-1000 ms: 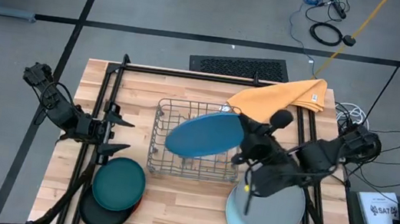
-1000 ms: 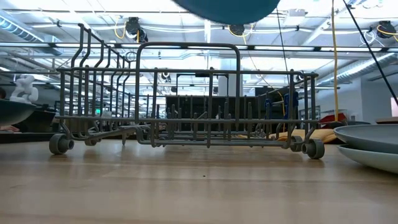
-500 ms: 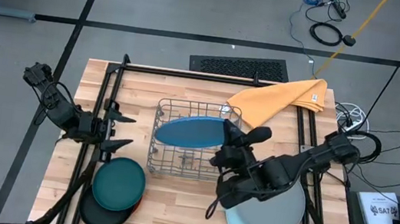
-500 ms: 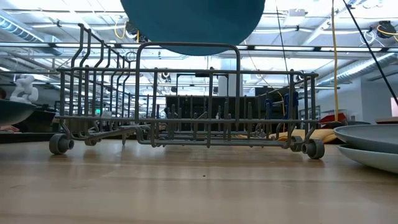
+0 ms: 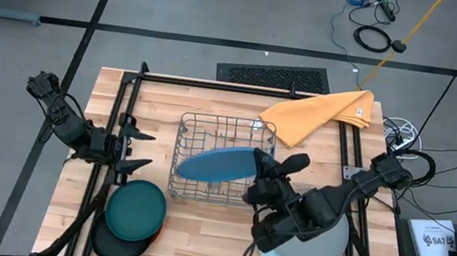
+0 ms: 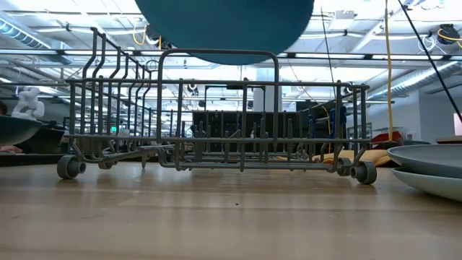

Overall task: Sort dishes
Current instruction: Put the blue plate into the green dish rack

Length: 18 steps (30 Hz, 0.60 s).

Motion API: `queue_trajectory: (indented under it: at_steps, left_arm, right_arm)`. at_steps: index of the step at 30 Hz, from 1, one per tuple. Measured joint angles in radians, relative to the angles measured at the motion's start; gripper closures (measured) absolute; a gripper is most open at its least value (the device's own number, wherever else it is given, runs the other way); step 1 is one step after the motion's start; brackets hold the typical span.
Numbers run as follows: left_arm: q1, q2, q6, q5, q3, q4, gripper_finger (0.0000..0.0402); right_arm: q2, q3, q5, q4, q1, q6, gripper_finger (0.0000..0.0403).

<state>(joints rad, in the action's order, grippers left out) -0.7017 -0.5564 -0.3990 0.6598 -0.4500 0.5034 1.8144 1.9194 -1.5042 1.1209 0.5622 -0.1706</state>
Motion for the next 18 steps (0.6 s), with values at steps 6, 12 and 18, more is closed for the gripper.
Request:
queue_trajectory:
  at_steps: [6,12,18]
  left_arm:
    - [0.000,0.000,0.001,-0.016,0.000,0.003,0.0132]
    - [0.000,0.000,0.048,-0.073,-0.010,-0.018,0.0132]
    - [0.000,-0.013,0.080,-0.066,-0.064,-0.127,0.0132]
  right_arm:
    - [-0.005,0.000,0.111,0.075,-0.018,0.017,0.0403]
    - [-0.022,0.000,0.113,0.126,-0.084,0.031,0.0403]
    - [-0.040,0.000,0.088,0.123,-0.145,-0.032,0.0403]
